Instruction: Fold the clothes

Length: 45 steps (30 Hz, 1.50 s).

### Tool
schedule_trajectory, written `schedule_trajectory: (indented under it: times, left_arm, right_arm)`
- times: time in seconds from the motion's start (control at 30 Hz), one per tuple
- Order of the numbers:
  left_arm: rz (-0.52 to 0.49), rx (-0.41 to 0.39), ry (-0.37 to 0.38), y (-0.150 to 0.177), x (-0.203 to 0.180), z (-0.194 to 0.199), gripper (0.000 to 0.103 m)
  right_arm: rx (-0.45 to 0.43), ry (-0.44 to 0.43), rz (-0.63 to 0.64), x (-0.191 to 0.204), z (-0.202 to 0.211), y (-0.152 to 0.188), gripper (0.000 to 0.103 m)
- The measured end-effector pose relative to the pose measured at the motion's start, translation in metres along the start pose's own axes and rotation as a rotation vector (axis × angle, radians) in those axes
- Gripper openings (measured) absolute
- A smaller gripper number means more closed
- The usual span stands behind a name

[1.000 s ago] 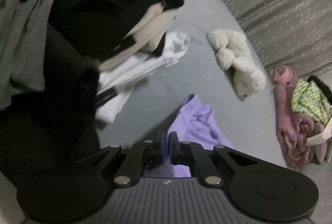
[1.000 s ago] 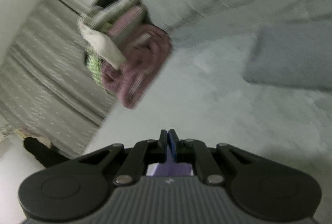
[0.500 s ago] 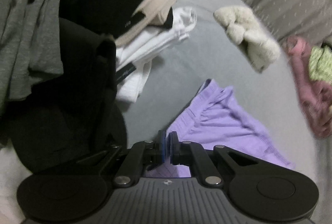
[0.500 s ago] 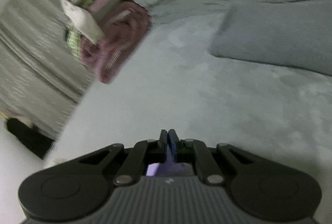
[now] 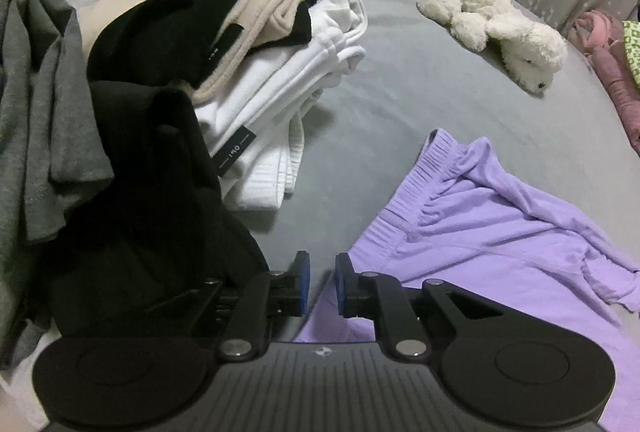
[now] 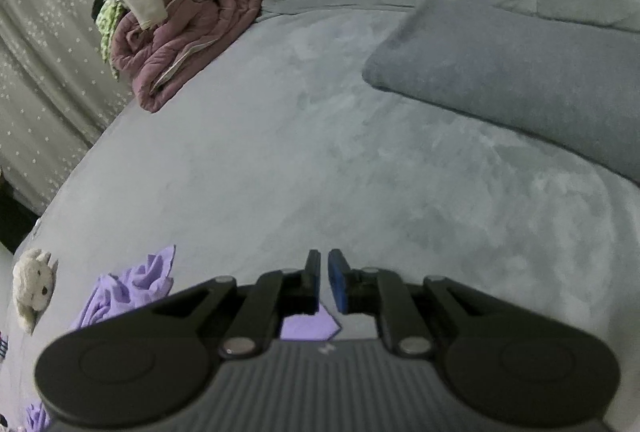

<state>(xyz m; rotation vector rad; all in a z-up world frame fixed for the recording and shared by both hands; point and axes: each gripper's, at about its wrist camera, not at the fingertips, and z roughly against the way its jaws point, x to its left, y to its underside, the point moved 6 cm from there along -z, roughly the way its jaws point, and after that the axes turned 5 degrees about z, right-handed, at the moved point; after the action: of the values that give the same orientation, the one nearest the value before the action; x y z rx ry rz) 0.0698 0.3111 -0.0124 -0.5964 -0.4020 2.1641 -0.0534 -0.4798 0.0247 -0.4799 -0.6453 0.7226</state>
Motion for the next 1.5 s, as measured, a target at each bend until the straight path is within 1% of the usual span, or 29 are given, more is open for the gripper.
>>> schedule_trajectory:
  times: [0.1, 0.27, 0.43, 0.57, 0.67, 0.8, 0.9, 0.97, 1.0, 1.1, 1.23, 1.33, 1.4, 1.47, 1.5]
  left_arm:
    - [0.004, -0.018, 0.018, 0.001, -0.001, 0.008, 0.013]
    - [0.037, -0.014, 0.058, 0.003, -0.010, 0.010, 0.014]
    - [0.038, -0.042, 0.057, 0.003, -0.022, 0.014, 0.016]
    - [0.080, -0.031, 0.083, 0.005, -0.034, 0.012, 0.017]
    - [0.054, -0.038, 0.101, 0.006, -0.048, 0.012, 0.017]
    - [0.025, -0.072, 0.087, 0.005, -0.056, 0.012, 0.020]
    - [0.028, -0.095, 0.076, -0.003, -0.058, 0.004, 0.027]
    - [0.040, -0.091, 0.097, -0.008, -0.060, -0.001, 0.036]
    - [0.051, -0.092, 0.110, -0.012, -0.061, -0.004, 0.038]
    - [0.065, -0.116, 0.110, -0.021, -0.061, -0.009, 0.040]
    - [0.055, -0.146, 0.080, -0.032, -0.065, -0.020, 0.044]
    - [0.025, -0.149, 0.078, -0.035, -0.075, -0.031, 0.045]
    - [-0.003, -0.147, 0.074, -0.036, -0.081, -0.038, 0.049]
    - [-0.028, -0.136, 0.079, -0.036, -0.087, -0.046, 0.057]
    - [-0.040, -0.125, 0.086, -0.035, -0.091, -0.050, 0.059]
  right_arm:
    - [-0.015, -0.018, 0.047, 0.013, 0.001, 0.001, 0.013]
    - [0.002, -0.047, 0.118, 0.040, -0.002, 0.008, 0.018]
    - [0.019, -0.073, 0.189, 0.067, -0.008, 0.017, 0.025]
    - [0.045, -0.127, 0.219, 0.092, -0.017, 0.024, 0.029]
    - [0.064, -0.141, 0.245, 0.107, -0.025, 0.030, 0.030]
    - [0.080, -0.142, 0.305, 0.128, -0.035, 0.033, 0.033]
    - [0.094, -0.154, 0.323, 0.141, -0.046, 0.033, 0.036]
    - [0.108, -0.160, 0.339, 0.148, -0.056, 0.031, 0.037]
    - [0.113, -0.161, 0.348, 0.152, -0.061, 0.030, 0.037]
    - [0.119, -0.162, 0.361, 0.160, -0.074, 0.027, 0.038]
    - [0.129, -0.174, 0.361, 0.167, -0.088, 0.022, 0.038]
    - [0.134, -0.179, 0.384, 0.173, -0.094, 0.021, 0.038]
    - [0.137, -0.186, 0.394, 0.176, -0.097, 0.021, 0.038]
    - [0.141, -0.195, 0.405, 0.179, -0.101, 0.020, 0.040]
    - [0.144, -0.198, 0.409, 0.180, -0.104, 0.020, 0.041]
